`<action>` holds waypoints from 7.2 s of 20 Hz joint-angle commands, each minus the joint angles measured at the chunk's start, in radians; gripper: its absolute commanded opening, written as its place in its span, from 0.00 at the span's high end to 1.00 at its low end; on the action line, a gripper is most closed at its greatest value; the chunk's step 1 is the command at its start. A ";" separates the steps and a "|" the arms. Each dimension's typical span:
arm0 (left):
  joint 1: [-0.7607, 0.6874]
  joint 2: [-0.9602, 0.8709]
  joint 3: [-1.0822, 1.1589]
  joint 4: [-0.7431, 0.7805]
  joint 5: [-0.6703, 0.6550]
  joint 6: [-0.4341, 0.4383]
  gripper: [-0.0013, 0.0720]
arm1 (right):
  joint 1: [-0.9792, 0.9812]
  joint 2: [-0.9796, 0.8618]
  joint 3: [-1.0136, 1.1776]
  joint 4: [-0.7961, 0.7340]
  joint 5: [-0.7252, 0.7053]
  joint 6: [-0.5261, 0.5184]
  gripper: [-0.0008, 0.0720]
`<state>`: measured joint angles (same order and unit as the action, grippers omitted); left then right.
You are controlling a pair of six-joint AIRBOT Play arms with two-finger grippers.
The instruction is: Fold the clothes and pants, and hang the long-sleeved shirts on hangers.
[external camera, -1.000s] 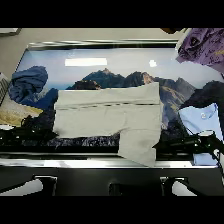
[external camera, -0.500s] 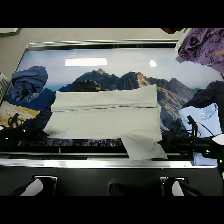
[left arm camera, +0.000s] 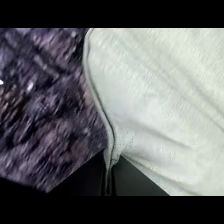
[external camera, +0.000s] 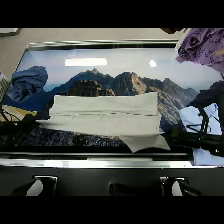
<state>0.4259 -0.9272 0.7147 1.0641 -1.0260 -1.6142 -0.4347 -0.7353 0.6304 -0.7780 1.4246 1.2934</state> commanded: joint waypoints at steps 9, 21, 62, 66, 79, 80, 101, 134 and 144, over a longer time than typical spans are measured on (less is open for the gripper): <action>-0.133 -0.471 0.351 0.002 0.216 0.044 0.96 | 0.262 -0.709 0.581 -0.188 -0.308 0.036 0.95; -0.214 -0.801 0.659 0.003 0.205 0.082 0.96 | 0.301 -1.012 0.882 -0.283 -0.286 0.092 0.95; -0.418 -0.833 0.908 -0.114 -0.074 -0.034 0.95 | 0.201 -1.000 1.150 -0.393 0.179 0.295 0.95; -0.667 -0.911 0.909 -0.264 0.051 -0.048 0.95 | 0.201 -0.904 1.231 -0.512 0.286 0.377 0.95; -1.137 -1.315 1.249 -0.654 0.287 -0.210 0.95 | 0.201 -0.854 1.381 -0.539 0.387 0.405 0.95; -1.151 -1.344 1.281 -0.654 0.287 -0.239 0.95 | 0.201 -0.852 1.381 -0.539 0.387 0.405 0.95; -0.628 -0.867 1.317 0.229 -0.414 -0.306 0.96 | 0.554 -0.856 1.380 -0.387 0.150 0.687 0.95; -0.296 -0.701 1.279 0.362 -0.511 -0.200 0.95 | 0.975 -1.232 1.381 -0.072 -0.357 0.613 0.41; -0.288 -0.693 1.279 0.362 -0.512 -0.200 0.95 | 0.343 -0.950 1.364 -0.044 0.073 0.301 0.23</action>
<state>0.1329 -1.6234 1.9934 1.4261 -1.5375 -1.8145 0.1162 -1.7329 2.0060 -0.8322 1.3441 1.7035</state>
